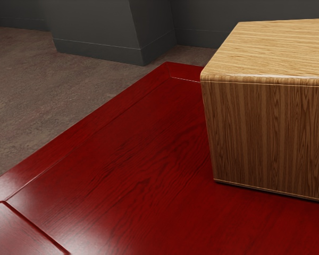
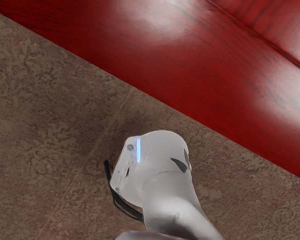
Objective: Pull the drawer handle with one arm to open the drawer
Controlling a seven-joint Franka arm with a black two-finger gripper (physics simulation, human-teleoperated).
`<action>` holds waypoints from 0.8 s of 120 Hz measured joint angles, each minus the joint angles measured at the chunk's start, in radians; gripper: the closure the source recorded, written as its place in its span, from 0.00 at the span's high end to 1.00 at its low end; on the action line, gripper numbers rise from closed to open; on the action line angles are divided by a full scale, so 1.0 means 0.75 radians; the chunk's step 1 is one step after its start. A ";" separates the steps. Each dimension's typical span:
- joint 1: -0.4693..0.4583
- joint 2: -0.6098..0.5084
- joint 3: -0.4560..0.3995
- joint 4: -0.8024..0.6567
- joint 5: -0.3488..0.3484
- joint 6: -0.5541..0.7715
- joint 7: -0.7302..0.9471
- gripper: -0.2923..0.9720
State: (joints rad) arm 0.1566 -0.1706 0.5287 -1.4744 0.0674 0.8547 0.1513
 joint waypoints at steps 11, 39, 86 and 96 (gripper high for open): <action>0.009 -0.005 0.014 -0.039 0.012 0.248 0.072 0.76; -0.042 0.146 -0.125 0.447 -0.100 0.562 0.210 0.75; -0.018 0.476 -0.344 0.472 -0.328 1.367 0.300 0.75; -0.023 0.529 -0.464 0.478 -0.339 1.531 0.294 0.75</action>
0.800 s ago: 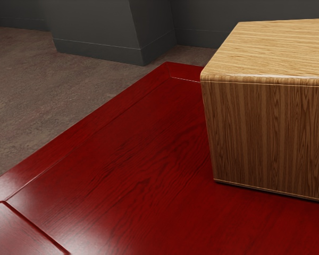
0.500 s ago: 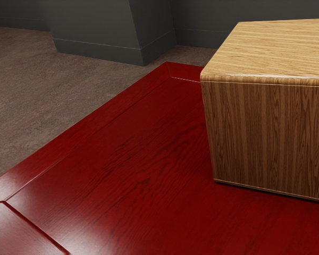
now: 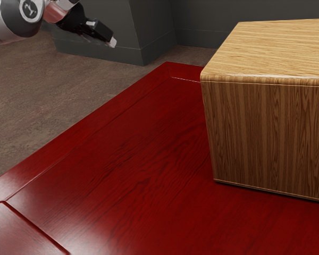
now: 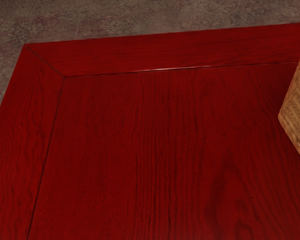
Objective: Pull the drawer handle with one arm to open the drawer
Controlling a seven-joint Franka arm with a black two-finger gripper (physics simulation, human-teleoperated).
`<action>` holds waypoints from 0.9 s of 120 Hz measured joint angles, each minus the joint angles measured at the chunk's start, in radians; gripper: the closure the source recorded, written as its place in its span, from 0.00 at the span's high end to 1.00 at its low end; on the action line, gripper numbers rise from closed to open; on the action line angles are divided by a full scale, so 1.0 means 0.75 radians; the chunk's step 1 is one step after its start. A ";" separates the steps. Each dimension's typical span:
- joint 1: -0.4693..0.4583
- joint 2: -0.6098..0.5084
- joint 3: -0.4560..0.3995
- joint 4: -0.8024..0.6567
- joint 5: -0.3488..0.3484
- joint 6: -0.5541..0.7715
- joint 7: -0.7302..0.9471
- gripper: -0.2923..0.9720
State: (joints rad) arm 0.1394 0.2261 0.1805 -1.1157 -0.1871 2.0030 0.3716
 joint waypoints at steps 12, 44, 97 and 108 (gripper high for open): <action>0.011 0.087 -0.095 0.046 -0.007 0.168 -0.016 0.75; 0.015 0.324 -0.214 0.271 -0.012 0.424 -0.086 0.75; -0.036 0.390 -0.281 0.414 0.250 0.240 -0.248 0.75; -0.048 0.393 -0.286 0.447 0.335 0.144 -0.299 0.75</action>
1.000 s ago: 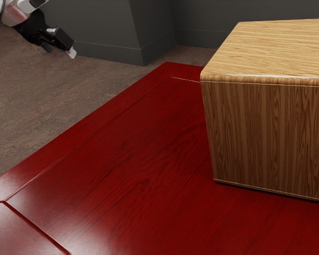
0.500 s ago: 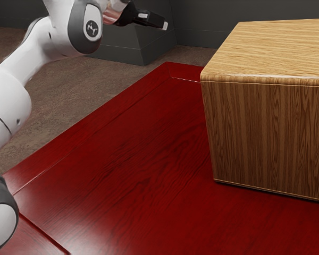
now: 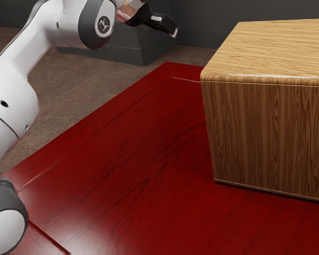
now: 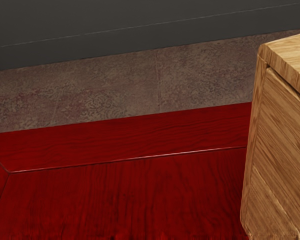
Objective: Pull the drawer handle with one arm to open the drawer
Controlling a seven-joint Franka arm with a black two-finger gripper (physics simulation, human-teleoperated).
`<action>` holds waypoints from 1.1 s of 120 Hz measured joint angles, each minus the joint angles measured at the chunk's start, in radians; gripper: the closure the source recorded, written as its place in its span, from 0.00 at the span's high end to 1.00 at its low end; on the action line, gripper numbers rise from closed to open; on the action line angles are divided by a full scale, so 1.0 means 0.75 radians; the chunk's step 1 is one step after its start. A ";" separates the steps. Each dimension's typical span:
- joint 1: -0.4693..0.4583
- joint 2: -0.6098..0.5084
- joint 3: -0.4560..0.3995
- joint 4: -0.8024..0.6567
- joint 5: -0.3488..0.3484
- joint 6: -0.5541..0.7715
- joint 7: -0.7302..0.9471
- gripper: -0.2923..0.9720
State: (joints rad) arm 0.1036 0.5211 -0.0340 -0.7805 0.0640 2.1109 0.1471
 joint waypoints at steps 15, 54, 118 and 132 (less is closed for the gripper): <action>-0.001 0.017 -0.055 0.006 0.049 -0.030 -0.086 0.75; 0.002 0.034 -0.117 0.004 0.068 -0.068 -0.382 0.75; -0.011 0.074 -0.168 -0.016 0.064 0.006 -0.740 0.75; -0.031 0.095 -0.168 -0.024 0.066 0.016 -0.785 0.75</action>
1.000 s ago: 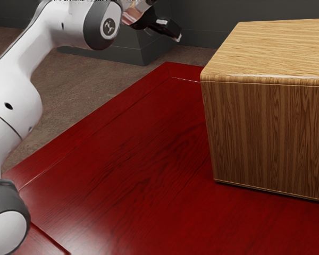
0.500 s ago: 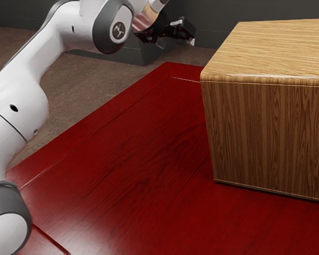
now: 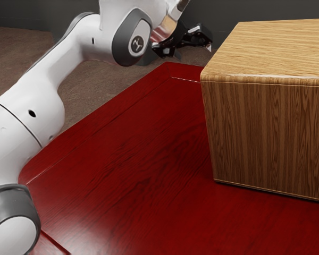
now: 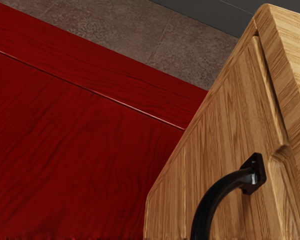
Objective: Pull the drawer handle with one arm to open the drawer
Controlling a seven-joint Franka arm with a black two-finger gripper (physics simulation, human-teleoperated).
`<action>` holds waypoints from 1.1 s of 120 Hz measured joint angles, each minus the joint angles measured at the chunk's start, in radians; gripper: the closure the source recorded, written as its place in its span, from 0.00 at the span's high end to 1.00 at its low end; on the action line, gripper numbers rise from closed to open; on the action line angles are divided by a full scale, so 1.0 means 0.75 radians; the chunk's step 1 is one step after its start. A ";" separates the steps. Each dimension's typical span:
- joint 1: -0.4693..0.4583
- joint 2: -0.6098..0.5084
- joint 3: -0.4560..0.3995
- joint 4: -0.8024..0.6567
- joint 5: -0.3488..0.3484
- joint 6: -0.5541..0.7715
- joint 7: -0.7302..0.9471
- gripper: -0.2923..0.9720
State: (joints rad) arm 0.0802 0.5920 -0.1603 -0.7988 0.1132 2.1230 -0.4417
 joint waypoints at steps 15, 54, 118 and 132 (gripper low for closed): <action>0.002 0.003 0.002 -0.007 0.005 -0.027 -0.038 0.75; 0.018 0.064 -0.001 -0.005 0.008 0.013 -0.106 0.75; 0.011 0.031 0.038 -0.009 0.010 0.015 -0.158 0.75; -0.001 0.033 0.034 -0.004 0.010 0.027 -0.166 0.75</action>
State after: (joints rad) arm 0.0795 0.6166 -0.1350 -0.8017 0.1210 2.1432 -0.5663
